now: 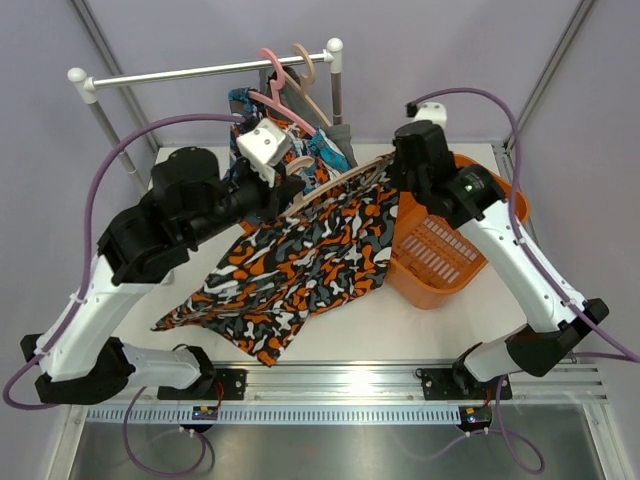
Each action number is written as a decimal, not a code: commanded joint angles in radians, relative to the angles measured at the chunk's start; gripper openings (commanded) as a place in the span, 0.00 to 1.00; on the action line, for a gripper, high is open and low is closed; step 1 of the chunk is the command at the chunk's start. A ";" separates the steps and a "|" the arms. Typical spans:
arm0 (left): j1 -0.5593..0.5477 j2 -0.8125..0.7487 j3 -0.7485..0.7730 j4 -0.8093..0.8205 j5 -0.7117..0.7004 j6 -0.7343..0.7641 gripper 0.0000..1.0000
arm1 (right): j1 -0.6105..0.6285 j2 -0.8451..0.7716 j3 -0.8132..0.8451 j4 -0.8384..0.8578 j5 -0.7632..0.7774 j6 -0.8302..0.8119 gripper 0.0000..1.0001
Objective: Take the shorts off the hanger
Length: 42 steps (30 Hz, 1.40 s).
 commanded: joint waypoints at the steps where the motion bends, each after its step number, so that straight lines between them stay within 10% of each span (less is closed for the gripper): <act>1: -0.003 -0.106 -0.020 0.021 0.015 0.002 0.00 | -0.121 -0.053 0.000 0.037 0.053 -0.018 0.00; 12: -0.002 -0.375 -0.304 0.499 -0.076 -0.059 0.00 | -0.143 -0.047 -0.011 0.045 -0.206 -0.039 0.00; 27: -0.002 -0.251 -0.456 1.266 -0.243 -0.073 0.00 | 0.236 -0.145 0.055 0.016 -0.274 -0.093 0.00; 38: -0.002 -0.234 -0.413 1.184 -0.334 -0.040 0.00 | 0.086 -0.077 0.662 -0.101 0.238 -0.247 0.00; 42: -0.002 -0.301 -0.496 1.167 -0.344 -0.040 0.00 | 0.003 -0.104 0.657 0.249 0.497 -0.476 0.00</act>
